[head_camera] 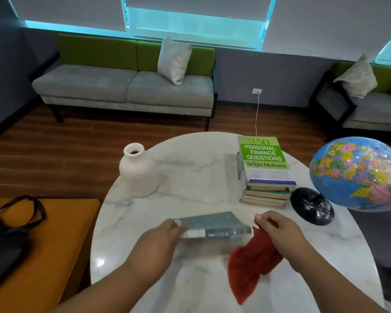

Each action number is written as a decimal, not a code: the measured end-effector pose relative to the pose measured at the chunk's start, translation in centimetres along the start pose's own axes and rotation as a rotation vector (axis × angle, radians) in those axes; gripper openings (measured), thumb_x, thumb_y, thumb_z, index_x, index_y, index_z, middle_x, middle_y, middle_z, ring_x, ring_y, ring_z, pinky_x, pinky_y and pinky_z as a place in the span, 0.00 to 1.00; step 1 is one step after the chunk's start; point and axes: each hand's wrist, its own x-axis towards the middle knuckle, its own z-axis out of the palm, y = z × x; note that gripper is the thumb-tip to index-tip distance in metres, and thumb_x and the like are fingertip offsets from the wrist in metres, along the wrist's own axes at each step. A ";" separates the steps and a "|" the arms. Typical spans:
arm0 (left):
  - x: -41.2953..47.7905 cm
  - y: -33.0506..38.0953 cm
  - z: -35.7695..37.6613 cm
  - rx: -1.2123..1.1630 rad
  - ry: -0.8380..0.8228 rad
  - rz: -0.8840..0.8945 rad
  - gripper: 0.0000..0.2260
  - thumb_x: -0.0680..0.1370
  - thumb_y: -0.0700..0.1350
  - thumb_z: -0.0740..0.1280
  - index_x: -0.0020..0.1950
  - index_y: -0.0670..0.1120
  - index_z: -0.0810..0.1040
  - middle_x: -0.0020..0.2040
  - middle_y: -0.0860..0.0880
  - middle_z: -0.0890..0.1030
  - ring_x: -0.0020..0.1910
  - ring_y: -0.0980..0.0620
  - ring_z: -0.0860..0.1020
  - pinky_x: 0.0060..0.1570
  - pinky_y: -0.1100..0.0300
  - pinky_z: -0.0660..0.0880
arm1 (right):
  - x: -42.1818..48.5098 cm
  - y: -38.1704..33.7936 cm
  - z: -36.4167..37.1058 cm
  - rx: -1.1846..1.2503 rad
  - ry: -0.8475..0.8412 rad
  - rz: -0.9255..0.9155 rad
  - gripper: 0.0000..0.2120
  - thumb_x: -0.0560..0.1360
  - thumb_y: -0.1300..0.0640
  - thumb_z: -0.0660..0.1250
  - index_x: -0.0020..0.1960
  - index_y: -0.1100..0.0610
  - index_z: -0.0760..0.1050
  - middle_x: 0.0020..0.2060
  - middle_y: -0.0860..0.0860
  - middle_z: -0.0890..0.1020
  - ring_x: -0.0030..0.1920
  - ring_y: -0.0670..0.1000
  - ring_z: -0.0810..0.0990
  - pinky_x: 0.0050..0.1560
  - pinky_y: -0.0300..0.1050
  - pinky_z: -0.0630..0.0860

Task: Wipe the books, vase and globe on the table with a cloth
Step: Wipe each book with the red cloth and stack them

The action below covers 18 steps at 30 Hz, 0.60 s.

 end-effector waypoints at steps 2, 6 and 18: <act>1.4 0.1 -2.7 -0.132 0.096 -0.144 0.15 0.75 0.44 0.67 0.61 0.53 0.79 0.50 0.53 0.79 0.43 0.54 0.78 0.44 0.66 0.73 | -0.8 -0.3 -0.3 0.054 -0.023 0.039 0.08 0.75 0.46 0.68 0.44 0.50 0.76 0.40 0.51 0.82 0.45 0.54 0.80 0.50 0.50 0.76; 2.9 0.4 -5.7 -0.391 0.215 -0.390 0.12 0.79 0.42 0.65 0.61 0.51 0.79 0.49 0.54 0.78 0.49 0.54 0.74 0.49 0.62 0.70 | -1.9 -0.3 0.3 0.142 -0.291 0.154 0.14 0.73 0.42 0.70 0.57 0.41 0.73 0.49 0.49 0.83 0.49 0.52 0.84 0.59 0.54 0.77; 12.1 7.6 -3.7 -1.556 0.025 -0.634 0.13 0.82 0.34 0.57 0.63 0.42 0.75 0.49 0.45 0.80 0.44 0.50 0.79 0.40 0.64 0.80 | 0.3 -2.9 -0.8 0.746 -0.092 0.161 0.18 0.77 0.63 0.65 0.65 0.52 0.73 0.51 0.55 0.84 0.51 0.55 0.83 0.52 0.49 0.79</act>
